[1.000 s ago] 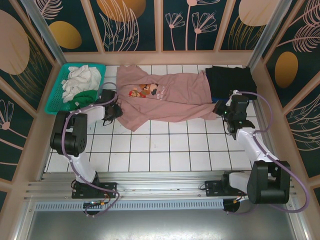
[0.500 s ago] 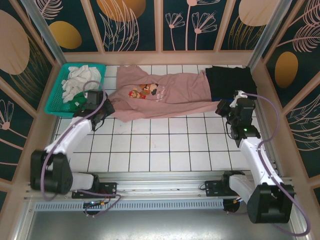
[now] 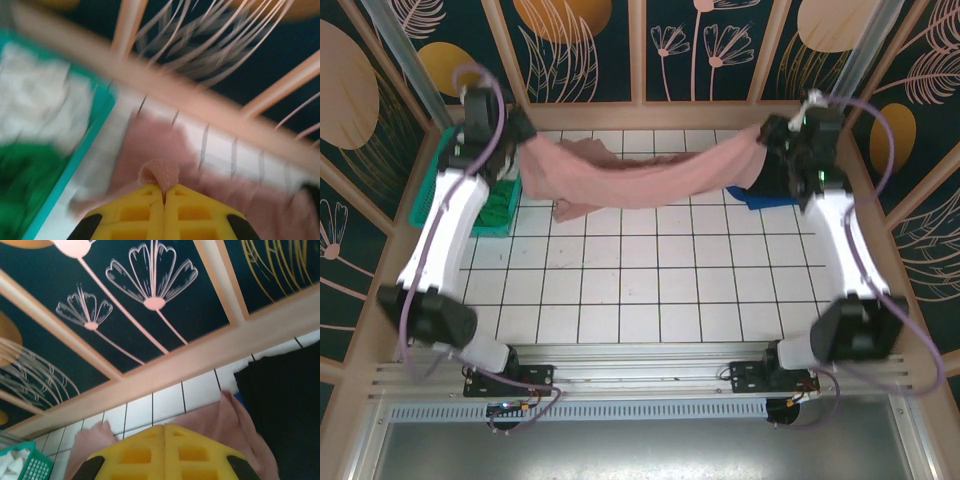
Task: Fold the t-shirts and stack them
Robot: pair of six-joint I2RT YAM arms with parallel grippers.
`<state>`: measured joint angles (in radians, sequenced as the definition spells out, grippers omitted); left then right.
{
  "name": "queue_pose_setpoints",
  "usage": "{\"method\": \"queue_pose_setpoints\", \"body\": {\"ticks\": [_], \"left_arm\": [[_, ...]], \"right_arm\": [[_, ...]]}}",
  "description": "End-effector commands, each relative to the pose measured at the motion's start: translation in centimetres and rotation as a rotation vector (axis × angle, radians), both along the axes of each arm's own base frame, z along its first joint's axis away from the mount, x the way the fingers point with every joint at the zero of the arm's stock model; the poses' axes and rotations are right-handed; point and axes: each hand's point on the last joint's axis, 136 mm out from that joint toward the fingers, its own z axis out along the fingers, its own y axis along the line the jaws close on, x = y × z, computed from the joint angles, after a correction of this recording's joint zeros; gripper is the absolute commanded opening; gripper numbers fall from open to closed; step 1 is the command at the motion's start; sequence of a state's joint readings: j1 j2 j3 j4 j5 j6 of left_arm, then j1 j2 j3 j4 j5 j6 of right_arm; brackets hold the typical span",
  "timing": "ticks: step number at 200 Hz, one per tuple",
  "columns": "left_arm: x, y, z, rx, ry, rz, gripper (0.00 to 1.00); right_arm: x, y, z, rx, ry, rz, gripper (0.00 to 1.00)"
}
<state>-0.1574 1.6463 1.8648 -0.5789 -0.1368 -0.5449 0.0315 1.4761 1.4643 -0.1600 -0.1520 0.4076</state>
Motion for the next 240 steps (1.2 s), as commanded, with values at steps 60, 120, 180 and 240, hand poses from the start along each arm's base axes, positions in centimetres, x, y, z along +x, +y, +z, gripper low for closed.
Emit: {"method": "queue_pose_setpoints", "body": {"ticks": [60, 120, 180, 240], "left_arm": [[-6.2, 2.6, 20.8, 0.084, -0.572, -0.030, 0.00], [-17.7, 0.0, -3.6, -0.266, -0.282, -0.163, 0.00], [-24.7, 0.1, -21.8, -0.307, 0.245, -0.076, 0.00], [-23.8, 0.0, -21.0, -0.311, 0.246, -0.071, 0.48]], "right_arm": [[0.9, 2.2, 7.5, 0.061, -0.139, 0.105, 0.00], [-11.1, 0.1, -9.8, 0.040, 0.079, 0.003, 0.00], [-20.7, -2.4, -22.5, 0.042, 0.401, -0.152, 0.14], [-19.2, 0.3, -16.3, 0.088, 0.247, -0.070, 0.45]]}}
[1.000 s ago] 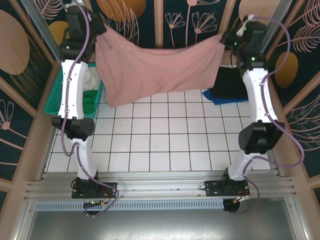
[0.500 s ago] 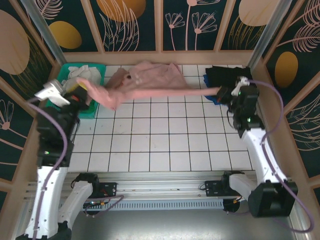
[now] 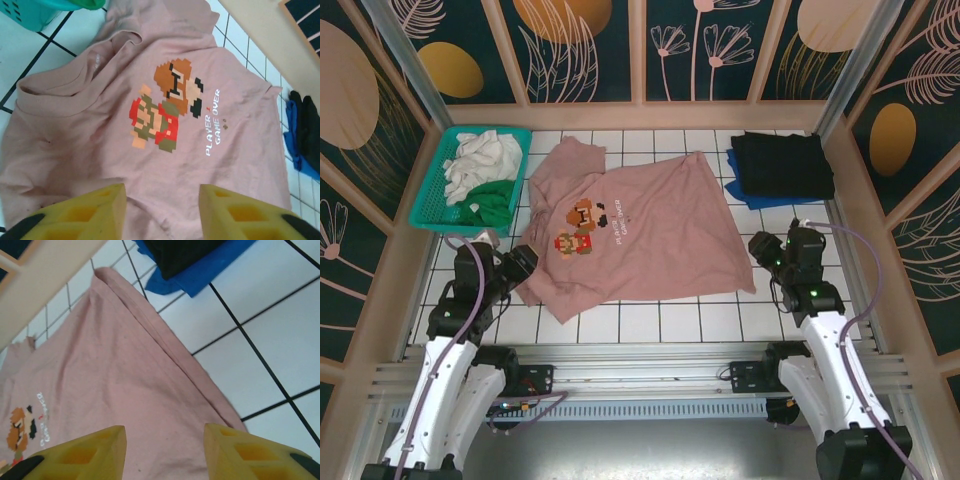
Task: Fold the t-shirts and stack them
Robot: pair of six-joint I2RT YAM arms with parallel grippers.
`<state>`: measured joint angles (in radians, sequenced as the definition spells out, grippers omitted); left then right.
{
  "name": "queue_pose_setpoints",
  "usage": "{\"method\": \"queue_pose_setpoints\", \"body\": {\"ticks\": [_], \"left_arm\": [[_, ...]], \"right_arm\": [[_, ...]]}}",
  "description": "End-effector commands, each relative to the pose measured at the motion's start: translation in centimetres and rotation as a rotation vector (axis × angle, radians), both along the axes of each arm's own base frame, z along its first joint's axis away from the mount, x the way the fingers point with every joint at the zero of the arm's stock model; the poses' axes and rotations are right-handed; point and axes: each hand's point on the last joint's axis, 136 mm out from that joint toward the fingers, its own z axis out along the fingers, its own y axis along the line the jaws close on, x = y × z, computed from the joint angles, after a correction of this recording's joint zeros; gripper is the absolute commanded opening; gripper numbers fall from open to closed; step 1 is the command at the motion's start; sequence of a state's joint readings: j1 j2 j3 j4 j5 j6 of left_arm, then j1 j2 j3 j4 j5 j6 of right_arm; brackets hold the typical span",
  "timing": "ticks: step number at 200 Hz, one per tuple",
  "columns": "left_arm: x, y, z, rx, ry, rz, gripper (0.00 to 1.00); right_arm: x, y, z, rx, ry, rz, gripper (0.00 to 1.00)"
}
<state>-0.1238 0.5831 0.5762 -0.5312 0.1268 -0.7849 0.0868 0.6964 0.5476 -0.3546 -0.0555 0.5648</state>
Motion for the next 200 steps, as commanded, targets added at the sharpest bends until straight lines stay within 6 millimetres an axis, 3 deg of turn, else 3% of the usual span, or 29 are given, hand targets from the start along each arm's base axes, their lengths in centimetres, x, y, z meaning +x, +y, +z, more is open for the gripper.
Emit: {"method": "queue_pose_setpoints", "body": {"ticks": [1, 22, 47, 71, 88, 90, 91, 111, 127, 152, 200], "left_arm": [[0.8, -0.2, -0.1, 0.004, 0.025, -0.005, 0.48], [2.9, -0.7, 0.0, 0.000, 0.015, -0.024, 0.52], [7.1, -1.6, -0.2, 0.006, 0.009, -0.047, 0.52], [12.0, -2.6, -1.1, 0.023, 0.017, -0.068, 0.52], [15.9, -3.1, -2.3, 0.056, 0.038, -0.074, 0.52], [16.4, -3.0, -2.5, 0.062, 0.043, -0.068, 0.52], [16.6, -3.1, -2.5, 0.065, 0.042, -0.068, 0.52], [21.5, -2.9, -4.8, 0.124, 0.096, -0.035, 0.50], [25.0, -3.0, -8.1, 0.140, 0.176, -0.012, 0.47], [29.9, -3.1, -11.8, 0.164, 0.241, 0.014, 0.47], [37.0, -2.7, -15.2, 0.211, 0.277, 0.048, 0.46]], "right_arm": [[1.3, 1.2, 4.0, 0.005, -0.110, 0.030, 0.45], [3.6, 6.2, 4.7, -0.026, -0.123, 0.182, 0.47], [8.2, 12.8, 2.8, -0.131, -0.074, 0.351, 0.48], [14.7, 15.1, -0.4, -0.196, -0.012, 0.377, 0.39], [19.2, 16.1, -3.8, -0.243, 0.068, 0.384, 0.32], [19.8, 16.1, -4.0, -0.246, 0.075, 0.385, 0.31], [19.7, 16.1, -5.5, -0.253, 0.106, 0.389, 0.31], [24.1, 15.9, -9.3, -0.273, 0.188, 0.368, 0.23], [25.9, 14.3, -11.8, -0.248, 0.261, 0.308, 0.18], [25.8, 12.3, -14.1, -0.164, 0.301, 0.273, 0.17], [22.8, 6.3, -16.4, -0.131, 0.362, 0.169, 0.11]]}}
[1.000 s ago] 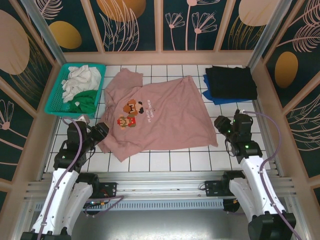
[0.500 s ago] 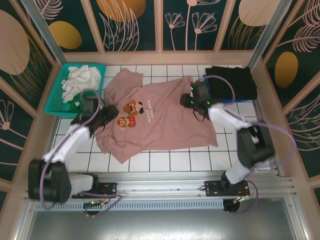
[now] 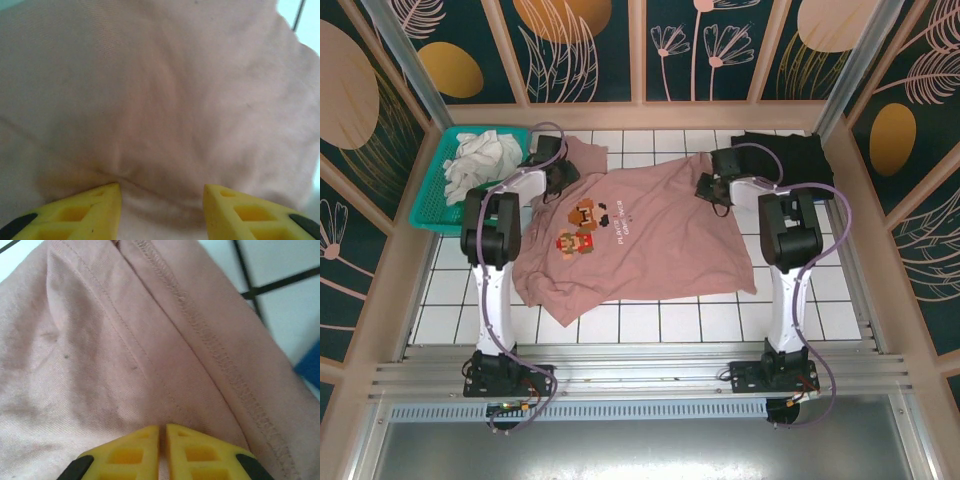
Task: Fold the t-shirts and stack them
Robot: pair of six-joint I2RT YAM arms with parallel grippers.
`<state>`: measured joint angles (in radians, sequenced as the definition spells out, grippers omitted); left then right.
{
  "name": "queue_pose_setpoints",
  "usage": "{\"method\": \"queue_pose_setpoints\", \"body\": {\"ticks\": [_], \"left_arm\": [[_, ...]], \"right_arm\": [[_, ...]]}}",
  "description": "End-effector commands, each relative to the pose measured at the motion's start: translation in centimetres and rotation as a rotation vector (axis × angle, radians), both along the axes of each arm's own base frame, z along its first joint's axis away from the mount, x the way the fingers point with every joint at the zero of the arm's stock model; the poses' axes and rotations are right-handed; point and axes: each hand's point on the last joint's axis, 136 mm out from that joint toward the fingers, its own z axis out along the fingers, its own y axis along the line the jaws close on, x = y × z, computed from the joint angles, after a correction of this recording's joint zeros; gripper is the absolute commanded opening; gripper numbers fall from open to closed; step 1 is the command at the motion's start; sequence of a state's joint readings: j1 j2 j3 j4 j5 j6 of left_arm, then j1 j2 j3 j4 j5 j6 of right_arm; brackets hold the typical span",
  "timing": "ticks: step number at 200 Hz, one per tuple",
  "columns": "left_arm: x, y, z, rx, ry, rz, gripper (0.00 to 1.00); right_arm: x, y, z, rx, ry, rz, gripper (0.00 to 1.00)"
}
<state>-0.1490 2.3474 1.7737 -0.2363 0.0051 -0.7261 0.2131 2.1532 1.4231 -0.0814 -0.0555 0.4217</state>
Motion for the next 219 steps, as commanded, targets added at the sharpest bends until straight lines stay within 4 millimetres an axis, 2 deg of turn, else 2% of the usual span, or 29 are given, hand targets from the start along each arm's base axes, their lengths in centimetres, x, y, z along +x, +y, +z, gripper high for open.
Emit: {"method": "queue_pose_setpoints", "body": {"ticks": [1, 40, 72, 90, 117, 129, 143, 155, 167, 187, 194, 203, 207, 209, 211, 219], "left_arm": [[1.9, 1.0, -0.6, 0.052, 0.028, 0.021, 0.46], [4.9, 1.4, -2.7, 0.046, 0.046, 0.030, 0.45], [5.5, 2.7, -3.4, 0.019, 0.052, 0.051, 0.45], [5.5, 3.4, -1.4, 0.057, 0.035, 0.048, 0.45], [5.3, 3.8, 4.1, 0.097, -0.037, 0.021, 0.56], [5.0, 3.7, 6.4, 0.106, -0.063, 0.003, 0.58], [4.1, 3.6, 8.6, 0.118, -0.082, -0.018, 0.63], [2.8, 3.0, 9.7, 0.129, -0.082, -0.050, 0.64], [0.4, 2.0, 10.2, 0.153, -0.056, -0.093, 0.64], [-5.9, 1.0, 9.8, 0.180, -0.012, -0.119, 0.64], [-8.7, 0.8, 9.0, 0.166, 0.008, -0.115, 0.63], [-12.2, 0.8, 9.1, 0.147, -0.002, -0.102, 0.63], [-13.7, 0.8, 9.0, 0.134, -0.005, -0.097, 0.63], [-14.6, 0.9, 8.3, 0.132, 0.009, -0.092, 0.63], [-15.2, 0.9, 9.0, 0.124, -0.010, -0.086, 0.63], [-18.1, 1.5, 8.7, 0.115, -0.008, -0.056, 0.63]], "right_arm": [[-2.9, -2.9, -1.8, 0.002, 0.079, -0.061, 0.11], [-4.2, -5.4, -1.3, -0.011, 0.069, -0.100, 0.11], [-4.3, -6.5, 0.6, -0.009, 0.036, -0.113, 0.11], [-4.3, -5.9, 2.6, -0.015, 0.001, -0.091, 0.13], [-5.3, -4.4, 5.7, -0.051, -0.058, -0.069, 0.15], [-6.1, -2.7, 6.9, -0.065, -0.089, -0.035, 0.16], [-7.3, 0.2, 7.8, -0.060, -0.119, 0.027, 0.18], [-8.8, 2.8, 8.0, -0.038, -0.136, 0.090, 0.20], [-10.7, 4.7, 7.9, -0.021, -0.141, 0.134, 0.22], [-13.8, 6.7, 7.9, -0.027, -0.150, 0.187, 0.29], [-14.8, 6.9, 8.1, -0.042, -0.158, 0.197, 0.31], [-16.2, 6.8, 8.4, -0.060, -0.163, 0.203, 0.35], [-16.7, 6.6, 8.6, -0.066, -0.162, 0.200, 0.37], [-17.1, 6.3, 8.4, -0.069, -0.156, 0.197, 0.38], [-17.3, 6.1, 8.5, -0.070, -0.157, 0.191, 0.39], [-18.4, 4.9, 8.6, -0.079, -0.147, 0.154, 0.43]]}}
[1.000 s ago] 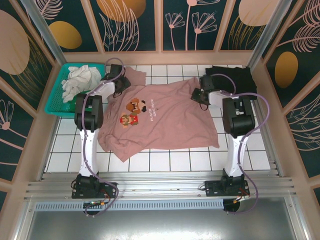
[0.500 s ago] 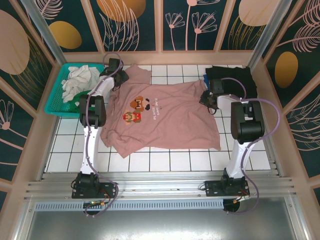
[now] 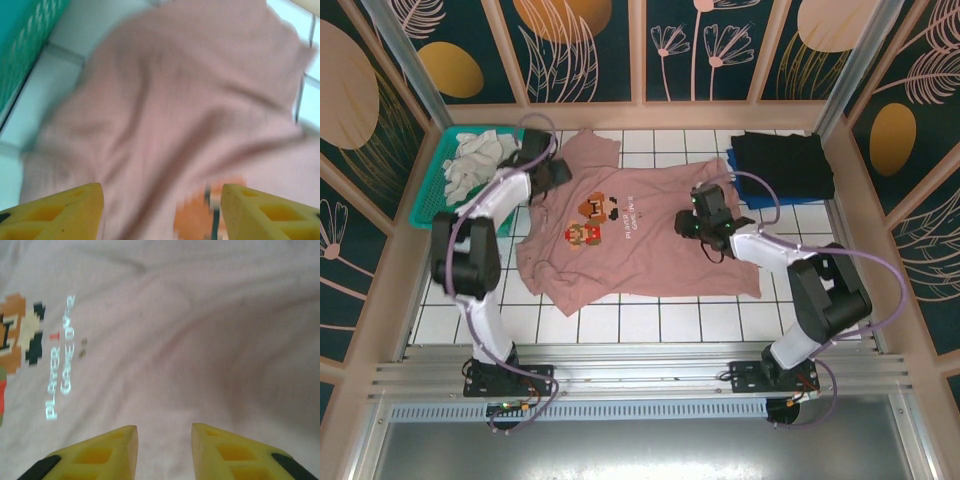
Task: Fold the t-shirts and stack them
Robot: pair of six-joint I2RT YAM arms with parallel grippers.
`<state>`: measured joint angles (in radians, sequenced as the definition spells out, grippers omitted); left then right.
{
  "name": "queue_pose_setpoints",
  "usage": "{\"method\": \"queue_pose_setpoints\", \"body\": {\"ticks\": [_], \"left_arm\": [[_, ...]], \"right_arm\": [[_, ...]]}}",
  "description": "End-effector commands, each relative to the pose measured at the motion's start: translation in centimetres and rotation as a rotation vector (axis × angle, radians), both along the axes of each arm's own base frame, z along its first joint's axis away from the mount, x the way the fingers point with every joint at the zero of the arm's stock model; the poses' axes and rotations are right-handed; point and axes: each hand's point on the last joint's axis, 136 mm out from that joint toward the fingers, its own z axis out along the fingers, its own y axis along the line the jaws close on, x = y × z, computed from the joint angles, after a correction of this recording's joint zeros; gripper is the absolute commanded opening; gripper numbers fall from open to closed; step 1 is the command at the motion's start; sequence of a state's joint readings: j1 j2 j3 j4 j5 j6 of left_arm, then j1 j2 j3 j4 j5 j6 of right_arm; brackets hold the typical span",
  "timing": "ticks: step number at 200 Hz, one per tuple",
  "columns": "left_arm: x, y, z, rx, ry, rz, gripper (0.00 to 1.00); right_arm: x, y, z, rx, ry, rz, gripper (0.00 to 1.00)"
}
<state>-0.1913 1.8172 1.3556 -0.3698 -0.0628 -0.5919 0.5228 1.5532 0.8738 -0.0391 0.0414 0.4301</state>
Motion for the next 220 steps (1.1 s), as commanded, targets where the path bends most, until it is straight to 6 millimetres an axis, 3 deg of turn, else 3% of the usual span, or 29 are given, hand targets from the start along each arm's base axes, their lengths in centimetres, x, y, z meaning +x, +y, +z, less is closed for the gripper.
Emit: {"method": "queue_pose_setpoints", "body": {"ticks": [1, 14, 35, 54, 72, 107, 120, 140, 167, 200, 220], "left_arm": [[-6.7, 0.7, -0.6, -0.026, -0.011, 0.054, 0.63], [-11.0, 1.7, -1.9, -0.024, 0.029, 0.095, 0.60], [-16.1, 2.9, -2.9, 0.026, 0.078, 0.165, 0.59], [-19.5, 3.5, -4.6, -0.019, 0.118, 0.217, 0.55], [-21.6, 3.9, -5.8, -0.063, 0.118, 0.260, 0.50], [-21.8, 2.4, -7.8, -0.149, 0.115, 0.222, 0.40], [-21.2, 2.0, -8.2, -0.146, 0.127, 0.202, 0.28], [-20.3, 1.8, -7.0, -0.141, 0.105, 0.187, 0.12], [-20.5, 2.2, -4.4, -0.132, 0.061, 0.186, 0.00], [-22.3, 2.8, -2.7, -0.119, 0.050, 0.194, 0.00], [-23.6, 3.5, -2.2, -0.099, 0.073, 0.214, 0.05]], "right_arm": [[-2.1, -3.0, 1.5, -0.043, -0.040, -0.092, 0.43], [-3.9, -5.2, 1.4, -0.050, -0.028, -0.158, 0.46], [-6.7, -8.1, 0.6, -0.045, 0.015, -0.255, 0.55], [-8.9, -10.4, -0.6, -0.044, 0.067, -0.354, 0.60], [-10.6, -11.4, -1.6, -0.007, 0.104, -0.416, 0.63], [-11.5, -11.8, -2.6, 0.066, 0.103, -0.451, 0.65], [-11.3, -11.8, -2.8, 0.059, 0.108, -0.446, 0.65], [-11.3, -12.0, -3.2, 0.035, 0.120, -0.451, 0.65], [-11.7, -13.0, -3.9, 0.009, 0.133, -0.502, 0.66], [-11.7, -13.7, -4.0, 0.040, 0.148, -0.560, 0.67], [-12.5, -15.4, -4.2, 0.008, 0.182, -0.679, 0.69]]}}
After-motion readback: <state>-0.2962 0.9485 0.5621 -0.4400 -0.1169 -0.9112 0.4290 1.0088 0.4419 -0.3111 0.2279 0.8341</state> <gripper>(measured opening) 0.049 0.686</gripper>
